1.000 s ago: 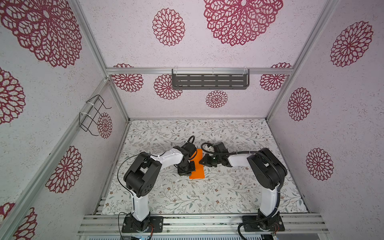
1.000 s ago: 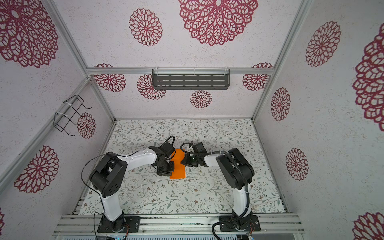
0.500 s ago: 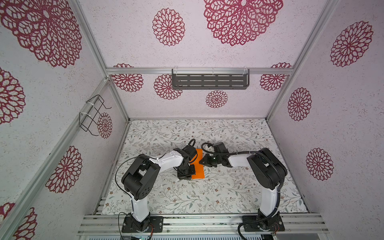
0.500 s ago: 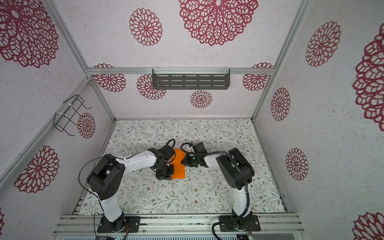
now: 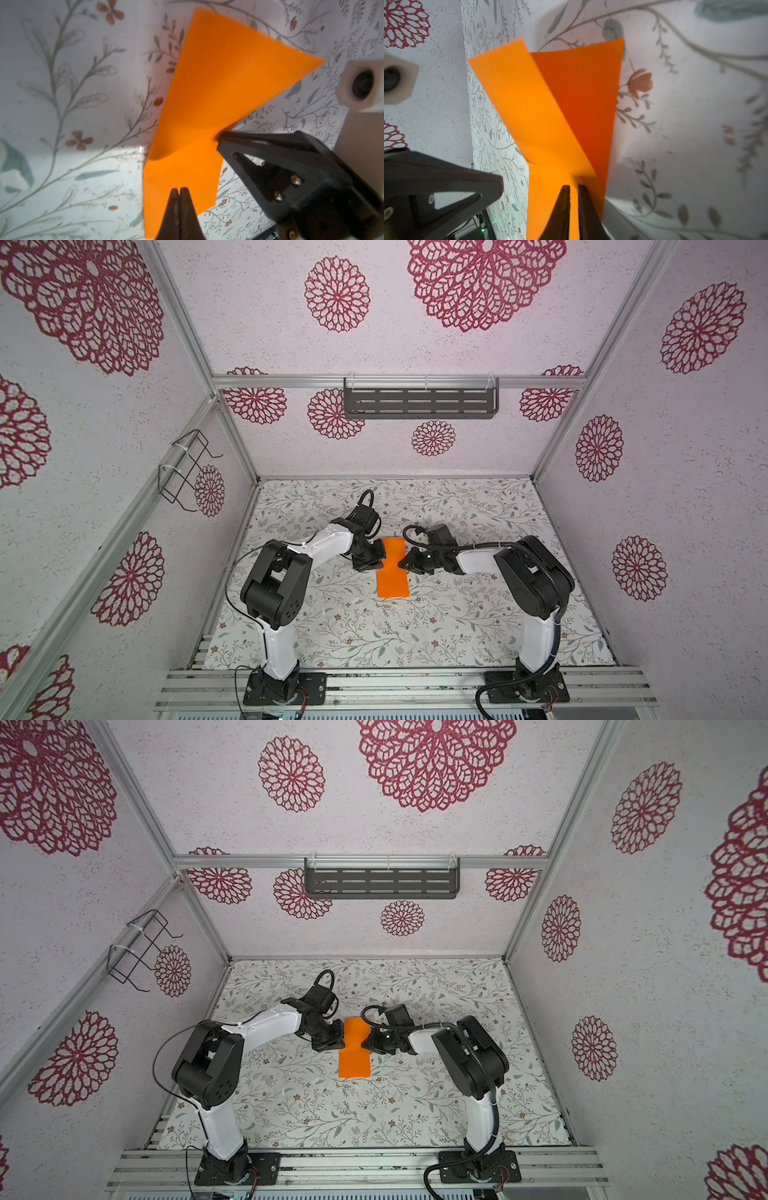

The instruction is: Fold a paper plane with a square sheet of paper (pick it up from the middle)

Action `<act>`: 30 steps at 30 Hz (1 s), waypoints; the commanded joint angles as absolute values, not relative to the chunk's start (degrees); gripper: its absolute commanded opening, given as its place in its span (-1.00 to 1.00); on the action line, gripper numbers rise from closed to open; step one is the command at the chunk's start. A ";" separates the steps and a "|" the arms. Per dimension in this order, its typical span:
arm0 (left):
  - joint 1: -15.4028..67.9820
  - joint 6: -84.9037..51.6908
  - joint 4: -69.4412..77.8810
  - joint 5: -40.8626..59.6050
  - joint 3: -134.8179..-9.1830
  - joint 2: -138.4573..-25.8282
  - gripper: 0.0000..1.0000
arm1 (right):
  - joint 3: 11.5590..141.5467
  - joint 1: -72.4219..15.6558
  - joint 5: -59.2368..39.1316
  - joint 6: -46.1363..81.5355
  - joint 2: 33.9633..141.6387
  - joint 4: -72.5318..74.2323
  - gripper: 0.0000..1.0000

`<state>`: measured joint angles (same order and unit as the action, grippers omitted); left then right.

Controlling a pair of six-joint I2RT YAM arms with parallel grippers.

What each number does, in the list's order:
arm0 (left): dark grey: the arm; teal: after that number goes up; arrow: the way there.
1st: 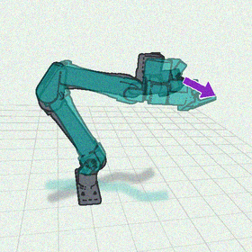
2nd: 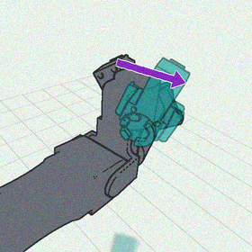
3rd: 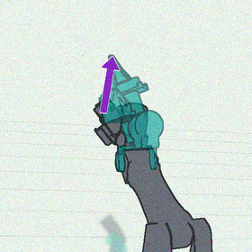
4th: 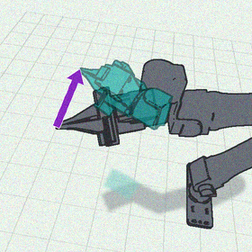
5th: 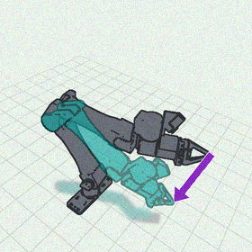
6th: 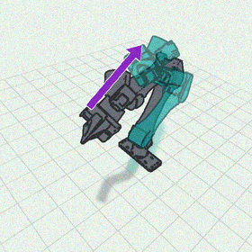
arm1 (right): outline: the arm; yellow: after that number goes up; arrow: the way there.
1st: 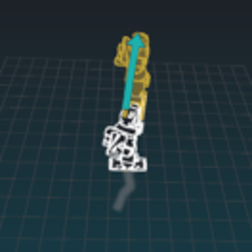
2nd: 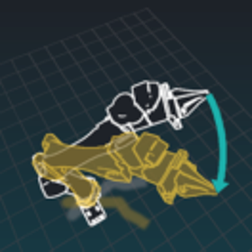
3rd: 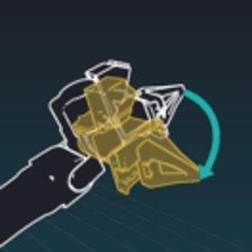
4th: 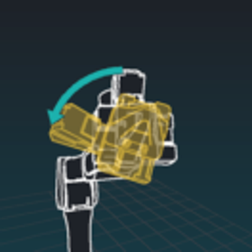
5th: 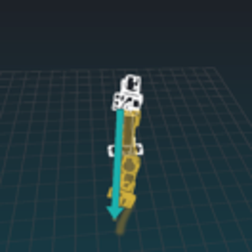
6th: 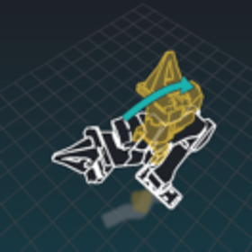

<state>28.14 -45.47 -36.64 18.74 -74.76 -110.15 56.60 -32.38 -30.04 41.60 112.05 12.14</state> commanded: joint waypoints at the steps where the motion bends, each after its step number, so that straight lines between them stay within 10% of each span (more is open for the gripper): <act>1: 27.26 -43.14 -36.04 18.03 -77.36 -113.88 -0.96 | 53.35 -31.55 -22.99 41.56 115.76 0.35 -0.70; 30: 26.28 -41.50 -37.96 15.66 -74.79 -118.83 -1.00 | 59.33 -31.15 -31.46 42.54 109.02 10.48 -0.68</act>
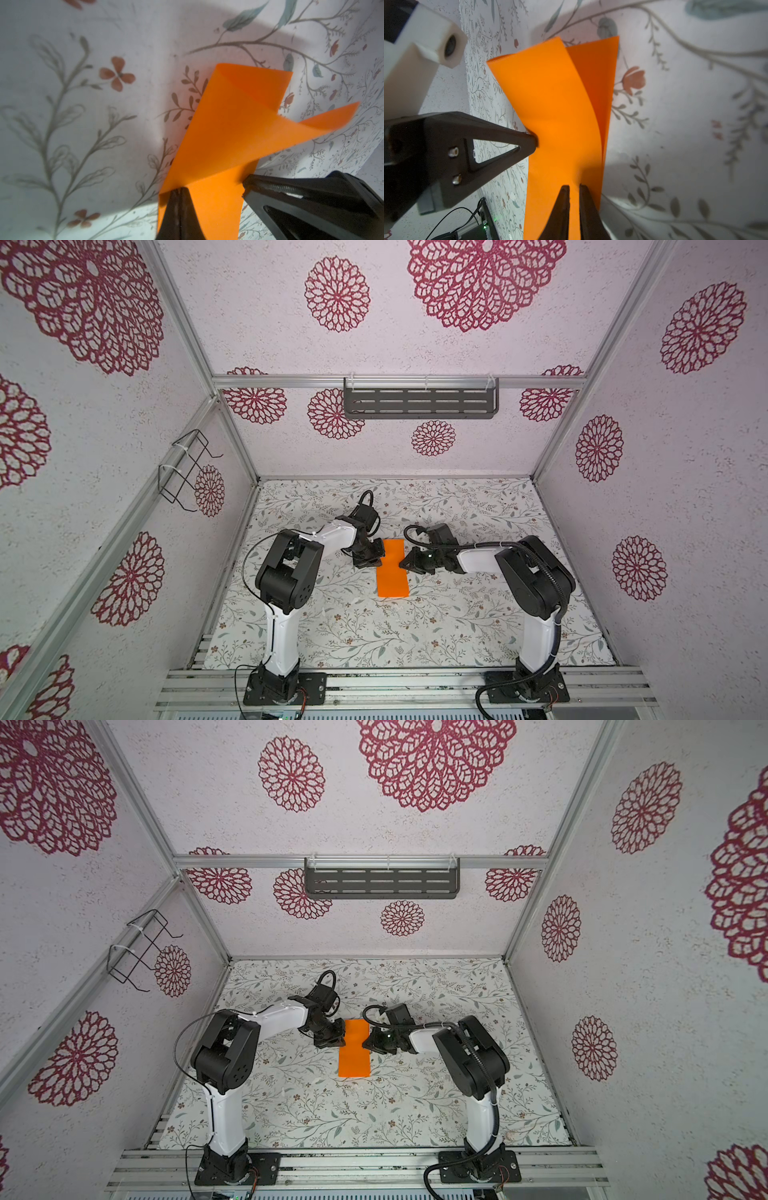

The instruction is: Fold a paper plane with a square sheet of paper (pick it up from the middle)

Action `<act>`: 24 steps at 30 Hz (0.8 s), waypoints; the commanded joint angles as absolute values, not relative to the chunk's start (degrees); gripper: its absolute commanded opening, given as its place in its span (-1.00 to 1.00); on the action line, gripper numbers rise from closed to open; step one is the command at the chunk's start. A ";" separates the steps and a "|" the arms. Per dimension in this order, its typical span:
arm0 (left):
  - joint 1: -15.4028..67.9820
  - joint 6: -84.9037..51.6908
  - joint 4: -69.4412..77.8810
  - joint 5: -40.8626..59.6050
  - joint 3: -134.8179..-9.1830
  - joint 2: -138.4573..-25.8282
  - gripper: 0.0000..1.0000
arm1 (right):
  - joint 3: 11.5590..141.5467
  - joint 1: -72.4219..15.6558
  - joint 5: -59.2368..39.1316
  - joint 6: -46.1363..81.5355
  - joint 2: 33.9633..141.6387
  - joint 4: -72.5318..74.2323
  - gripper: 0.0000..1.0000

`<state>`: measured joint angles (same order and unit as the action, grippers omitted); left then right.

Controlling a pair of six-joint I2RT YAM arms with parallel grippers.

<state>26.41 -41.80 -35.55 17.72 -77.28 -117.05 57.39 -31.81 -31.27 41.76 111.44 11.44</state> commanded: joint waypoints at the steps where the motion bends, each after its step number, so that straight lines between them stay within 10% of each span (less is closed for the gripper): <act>1: 26.30 -41.63 -37.83 15.73 -74.79 -118.81 -1.00 | 59.85 -31.11 -31.41 42.71 109.18 10.85 -0.69; 24: 26.32 -41.58 -37.25 17.73 -75.79 -118.80 -1.00 | 67.72 -30.33 -28.19 42.11 118.29 7.60 -0.69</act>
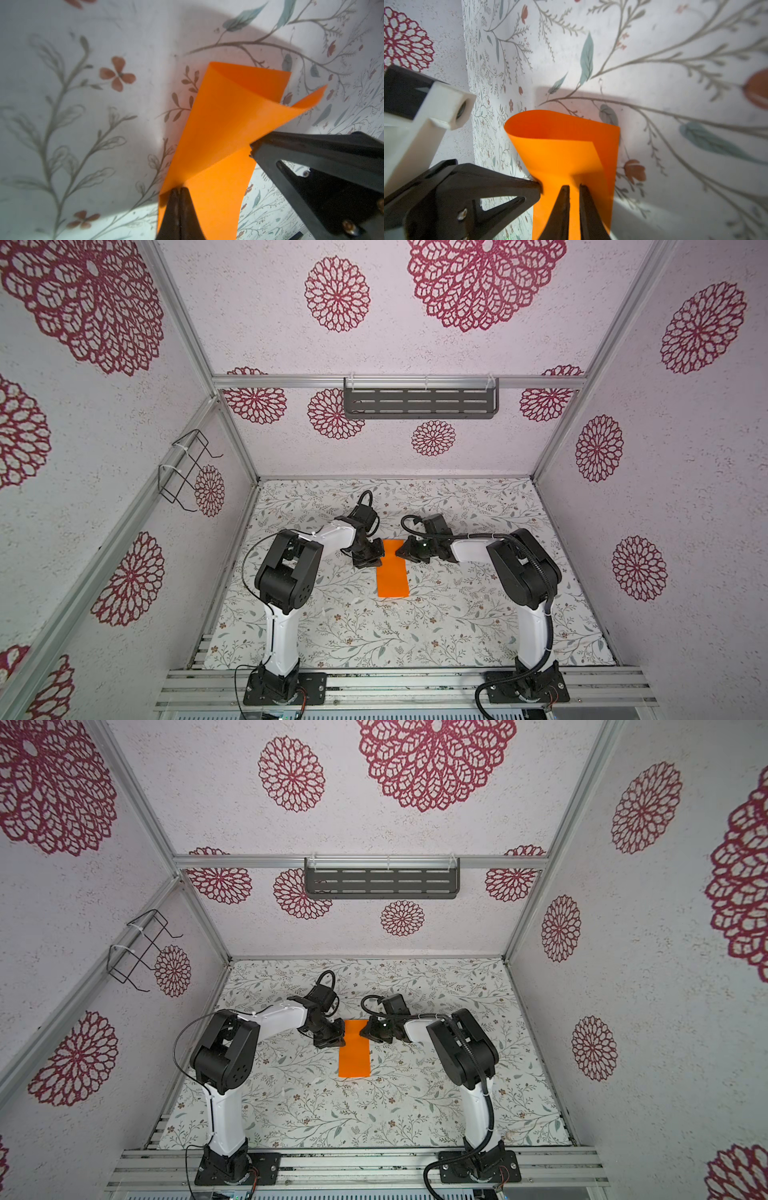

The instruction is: Fold a paper plane with a square sheet of paper (pick it up from the middle)

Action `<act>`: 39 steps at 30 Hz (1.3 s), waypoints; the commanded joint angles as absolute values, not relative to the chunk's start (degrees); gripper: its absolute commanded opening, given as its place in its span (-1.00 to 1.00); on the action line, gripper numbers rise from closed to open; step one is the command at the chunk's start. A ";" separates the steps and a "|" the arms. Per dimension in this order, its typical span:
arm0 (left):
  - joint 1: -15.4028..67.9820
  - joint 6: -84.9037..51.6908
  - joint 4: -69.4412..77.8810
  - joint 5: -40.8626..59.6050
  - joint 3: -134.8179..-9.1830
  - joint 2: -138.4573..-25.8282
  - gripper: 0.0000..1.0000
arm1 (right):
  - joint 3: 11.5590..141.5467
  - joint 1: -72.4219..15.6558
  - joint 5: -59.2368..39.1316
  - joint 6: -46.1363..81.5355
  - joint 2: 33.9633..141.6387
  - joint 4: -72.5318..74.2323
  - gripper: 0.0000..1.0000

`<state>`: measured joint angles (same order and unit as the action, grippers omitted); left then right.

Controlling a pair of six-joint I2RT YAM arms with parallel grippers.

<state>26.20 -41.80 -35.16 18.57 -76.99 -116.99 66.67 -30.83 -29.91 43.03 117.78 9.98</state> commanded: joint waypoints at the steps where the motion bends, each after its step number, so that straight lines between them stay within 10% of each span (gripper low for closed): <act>1: 26.37 -41.52 -37.12 18.12 -76.01 -118.61 -1.00 | 67.59 -30.35 -27.89 41.93 118.47 7.05 -0.69; 39: 24.26 -38.92 -35.09 18.53 -86.47 -121.56 -0.90 | 66.87 -30.35 -24.02 37.46 120.89 -1.32 -0.70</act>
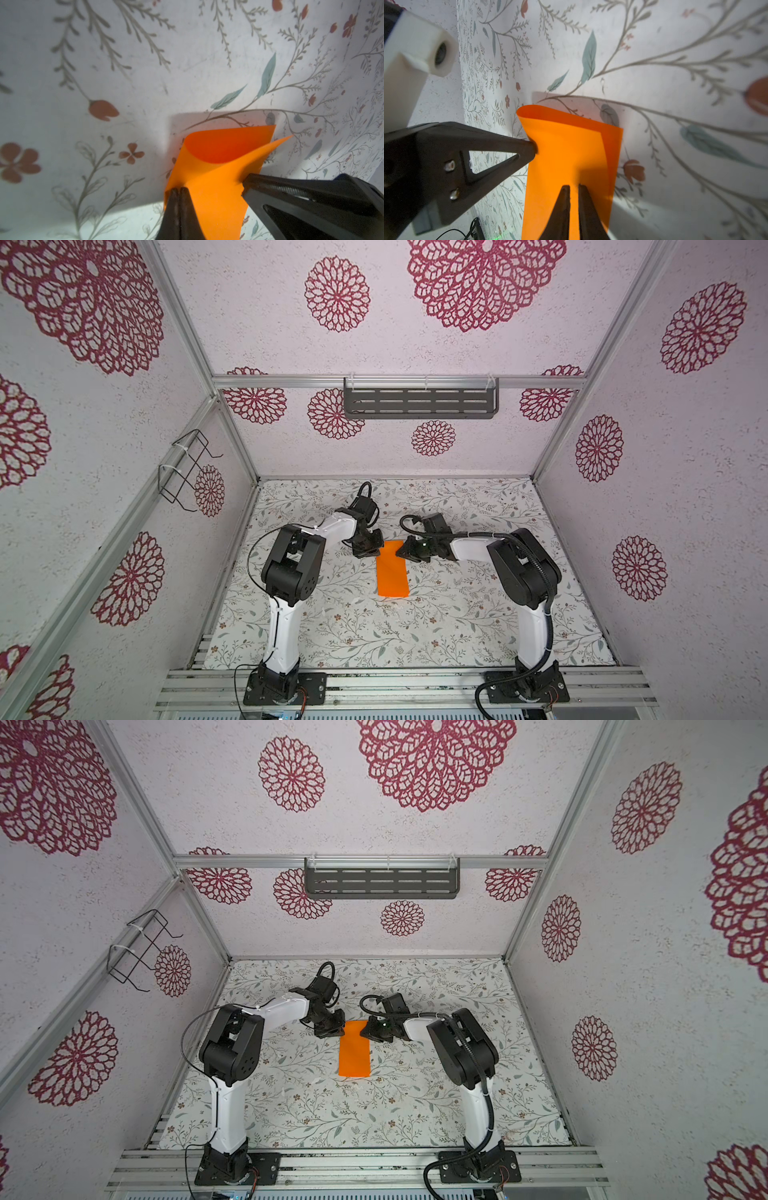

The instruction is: Fold a paper plane with a square sheet of paper (pick it up from the middle)

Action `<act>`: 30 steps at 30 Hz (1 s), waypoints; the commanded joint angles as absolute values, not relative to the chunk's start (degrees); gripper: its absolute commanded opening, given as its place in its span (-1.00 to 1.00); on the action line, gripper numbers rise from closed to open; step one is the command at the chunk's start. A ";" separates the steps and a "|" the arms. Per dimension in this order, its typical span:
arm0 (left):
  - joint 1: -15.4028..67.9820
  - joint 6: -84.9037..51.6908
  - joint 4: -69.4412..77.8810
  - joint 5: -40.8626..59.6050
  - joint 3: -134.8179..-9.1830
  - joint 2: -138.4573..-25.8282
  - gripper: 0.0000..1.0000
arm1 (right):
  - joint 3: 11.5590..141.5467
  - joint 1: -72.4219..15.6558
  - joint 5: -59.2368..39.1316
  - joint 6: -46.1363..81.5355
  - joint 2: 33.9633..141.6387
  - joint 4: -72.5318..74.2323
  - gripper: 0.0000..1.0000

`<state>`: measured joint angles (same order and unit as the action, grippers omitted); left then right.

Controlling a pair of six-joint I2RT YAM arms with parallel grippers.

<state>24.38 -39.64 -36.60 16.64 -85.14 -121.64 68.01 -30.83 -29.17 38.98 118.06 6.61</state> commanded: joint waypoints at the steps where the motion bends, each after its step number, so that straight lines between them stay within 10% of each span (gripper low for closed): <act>1: 24.21 -39.10 -34.07 19.06 -86.55 -121.19 -0.89 | 66.82 -30.32 -24.04 37.52 120.85 -1.32 -0.70; 30: 20.98 -42.11 -37.44 11.55 -88.83 -124.98 -0.85 | 67.96 -30.39 -22.65 33.97 122.06 -3.02 -0.71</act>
<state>22.85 -41.28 -35.70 14.33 -88.77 -124.31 68.64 -30.83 -29.17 37.15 118.30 5.63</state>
